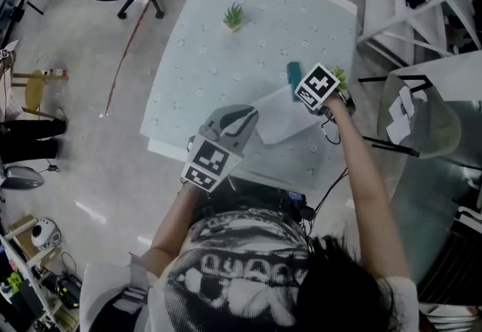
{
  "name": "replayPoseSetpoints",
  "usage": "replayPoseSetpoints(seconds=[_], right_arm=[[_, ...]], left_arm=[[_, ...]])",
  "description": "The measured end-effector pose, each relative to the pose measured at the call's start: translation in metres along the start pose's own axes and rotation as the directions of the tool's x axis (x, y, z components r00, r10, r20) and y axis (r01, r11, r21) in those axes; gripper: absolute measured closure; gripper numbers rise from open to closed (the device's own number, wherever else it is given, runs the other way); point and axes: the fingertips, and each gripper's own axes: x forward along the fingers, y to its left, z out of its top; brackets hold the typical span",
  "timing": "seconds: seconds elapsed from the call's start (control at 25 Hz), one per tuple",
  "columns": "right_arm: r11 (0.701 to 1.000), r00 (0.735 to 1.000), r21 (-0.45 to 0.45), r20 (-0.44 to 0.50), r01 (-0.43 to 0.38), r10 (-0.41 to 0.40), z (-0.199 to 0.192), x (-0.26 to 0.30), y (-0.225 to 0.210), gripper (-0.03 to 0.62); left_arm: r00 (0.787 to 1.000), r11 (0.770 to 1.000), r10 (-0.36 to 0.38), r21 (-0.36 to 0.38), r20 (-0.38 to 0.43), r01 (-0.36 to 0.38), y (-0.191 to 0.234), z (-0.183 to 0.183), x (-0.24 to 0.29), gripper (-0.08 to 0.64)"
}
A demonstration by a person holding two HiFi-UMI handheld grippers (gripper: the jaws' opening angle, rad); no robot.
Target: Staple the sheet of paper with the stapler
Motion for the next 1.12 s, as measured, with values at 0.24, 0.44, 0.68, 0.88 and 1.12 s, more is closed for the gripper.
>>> replayPoseSetpoints(seconds=[0.24, 0.44, 0.68, 0.88, 1.12], right_arm=[[0.998, 0.998, -0.016, 0.018, 0.064, -0.064, -0.003, 0.005, 0.001, 0.592], [0.998, 0.992, 0.053, 0.125, -0.022, 0.015, -0.002, 0.006, -0.002, 0.594], [0.976, 0.927, 0.205, 0.374, -0.076, -0.007, -0.008, -0.010, -0.003, 0.594], [0.940, 0.829, 0.329, 0.547, -0.091, -0.112, -0.004, -0.031, -0.007, 0.594], [0.893, 0.716, 0.450, 0.621, 0.008, -0.319, -0.019, -0.056, 0.011, 0.595]], left_arm=[[1.000, 1.000, 0.004, 0.014, 0.011, -0.004, -0.003, 0.008, -0.001, 0.535], [1.000, 0.999, 0.029, 0.030, 0.000, -0.029, 0.000, 0.005, -0.009, 0.535], [0.998, 0.998, 0.064, 0.030, -0.014, -0.063, -0.006, 0.007, -0.028, 0.535], [0.997, 0.997, 0.066, 0.047, -0.039, -0.064, -0.008, 0.005, -0.034, 0.535], [0.999, 0.997, 0.027, 0.071, -0.026, -0.025, -0.016, 0.011, -0.041, 0.535]])
